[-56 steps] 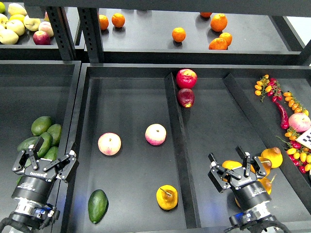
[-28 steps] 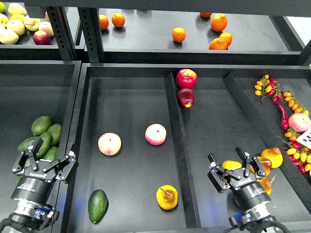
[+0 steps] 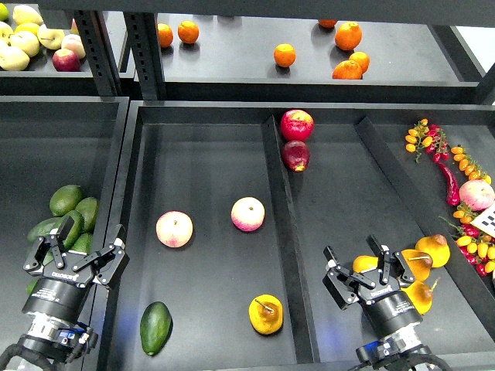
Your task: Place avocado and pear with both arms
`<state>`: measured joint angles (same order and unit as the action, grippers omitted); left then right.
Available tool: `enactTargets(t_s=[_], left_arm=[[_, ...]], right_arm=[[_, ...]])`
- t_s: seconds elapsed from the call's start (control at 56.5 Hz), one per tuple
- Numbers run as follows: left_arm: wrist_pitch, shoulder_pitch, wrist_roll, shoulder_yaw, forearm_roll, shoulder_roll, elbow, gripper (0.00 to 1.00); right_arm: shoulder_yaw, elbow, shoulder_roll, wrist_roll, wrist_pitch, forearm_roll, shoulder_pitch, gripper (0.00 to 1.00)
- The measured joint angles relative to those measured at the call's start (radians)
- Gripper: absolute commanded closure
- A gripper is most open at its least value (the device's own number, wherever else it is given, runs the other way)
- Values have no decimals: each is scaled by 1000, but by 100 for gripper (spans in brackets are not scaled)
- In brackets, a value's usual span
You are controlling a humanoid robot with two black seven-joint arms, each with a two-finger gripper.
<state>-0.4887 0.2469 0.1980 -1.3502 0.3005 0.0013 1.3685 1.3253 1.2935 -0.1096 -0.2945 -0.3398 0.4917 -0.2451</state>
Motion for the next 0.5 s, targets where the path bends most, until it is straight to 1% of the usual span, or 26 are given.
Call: enactTargets(t_s=[0.177, 0.283, 0.354, 0.372, 0.425, 0.496], left_arm=[[0, -18, 27, 17, -71, 23, -5, 0], [0, -40, 41, 30, -127, 46, -4, 0], [0, -65, 56, 47, -163, 74, 0, 0], [0, -89, 66, 64, -178, 101, 2, 0], [0, -103, 71, 76, -183, 118, 6, 0], [0, -147, 78, 108, -187, 174, 7, 0]], right_arm=[[7, -1, -7, 6, 5, -4, 7, 0], [11, -6, -8, 7, 33, -6, 7, 0], [26, -6, -5, 8, 57, -7, 6, 0], [45, -6, -1, 8, 70, -7, 4, 0], [54, -6, 0, 8, 73, -7, 3, 0], [68, -6, 0, 8, 77, -7, 2, 0]])
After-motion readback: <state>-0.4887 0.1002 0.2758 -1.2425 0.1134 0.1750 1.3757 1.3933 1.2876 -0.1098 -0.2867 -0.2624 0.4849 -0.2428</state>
